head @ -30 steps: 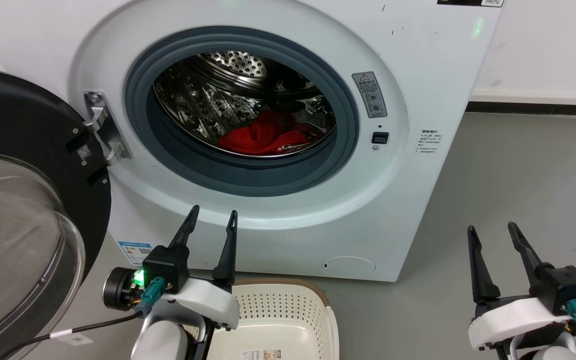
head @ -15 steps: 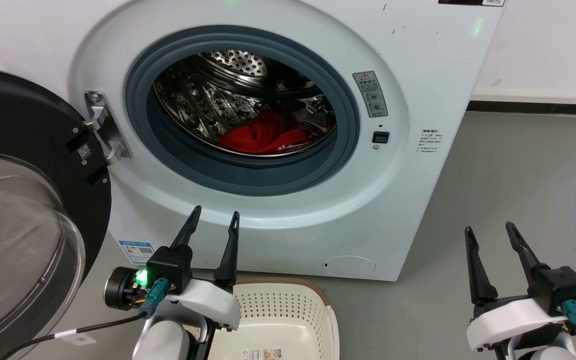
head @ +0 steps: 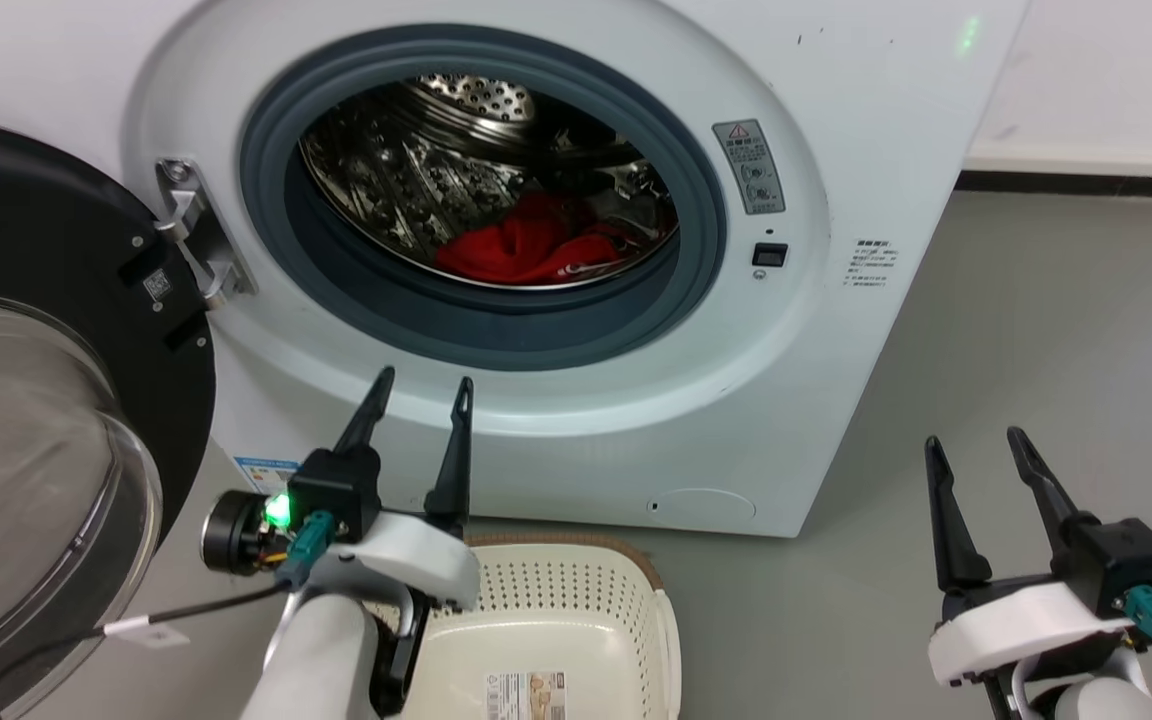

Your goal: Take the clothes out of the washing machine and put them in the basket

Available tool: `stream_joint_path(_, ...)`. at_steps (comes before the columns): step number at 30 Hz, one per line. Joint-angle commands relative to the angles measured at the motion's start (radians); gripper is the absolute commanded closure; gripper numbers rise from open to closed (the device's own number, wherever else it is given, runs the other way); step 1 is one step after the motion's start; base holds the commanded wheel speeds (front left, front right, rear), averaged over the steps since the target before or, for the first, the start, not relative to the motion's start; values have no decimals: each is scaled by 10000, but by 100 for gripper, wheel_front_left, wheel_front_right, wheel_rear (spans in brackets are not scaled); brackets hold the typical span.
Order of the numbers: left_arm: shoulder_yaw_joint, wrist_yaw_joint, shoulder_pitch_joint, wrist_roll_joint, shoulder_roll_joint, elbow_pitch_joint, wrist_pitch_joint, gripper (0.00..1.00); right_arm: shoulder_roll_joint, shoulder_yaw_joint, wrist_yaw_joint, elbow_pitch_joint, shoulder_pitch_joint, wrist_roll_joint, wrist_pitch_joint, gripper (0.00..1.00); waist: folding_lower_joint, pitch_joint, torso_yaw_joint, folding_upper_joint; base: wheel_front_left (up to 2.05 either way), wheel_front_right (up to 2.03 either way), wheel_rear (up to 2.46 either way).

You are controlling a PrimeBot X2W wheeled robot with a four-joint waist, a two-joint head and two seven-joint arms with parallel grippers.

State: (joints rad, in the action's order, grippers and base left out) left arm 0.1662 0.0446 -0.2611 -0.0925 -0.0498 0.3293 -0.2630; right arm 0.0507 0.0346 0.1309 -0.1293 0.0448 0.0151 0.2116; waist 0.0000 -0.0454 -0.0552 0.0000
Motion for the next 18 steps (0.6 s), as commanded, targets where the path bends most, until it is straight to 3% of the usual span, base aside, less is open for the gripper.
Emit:
stream_joint_path(1,-81,-65,-350,65,-9,117,-27,0,-9,-68,-3,93,243,33,7,0,0,-303,76,0,0,0,0)
stream_joint_path(11,-605,-64,-2264,148,-314,1076,-27,0,-9,-294,-5,149,973,-56,90,0,0,-1758,587,0,0,0,0)
stream_joint_path(18,-839,31,-4113,257,-958,2539,-25,0,-13,-576,-3,80,1555,102,208,0,0,-2914,1127,0,0,0,0)
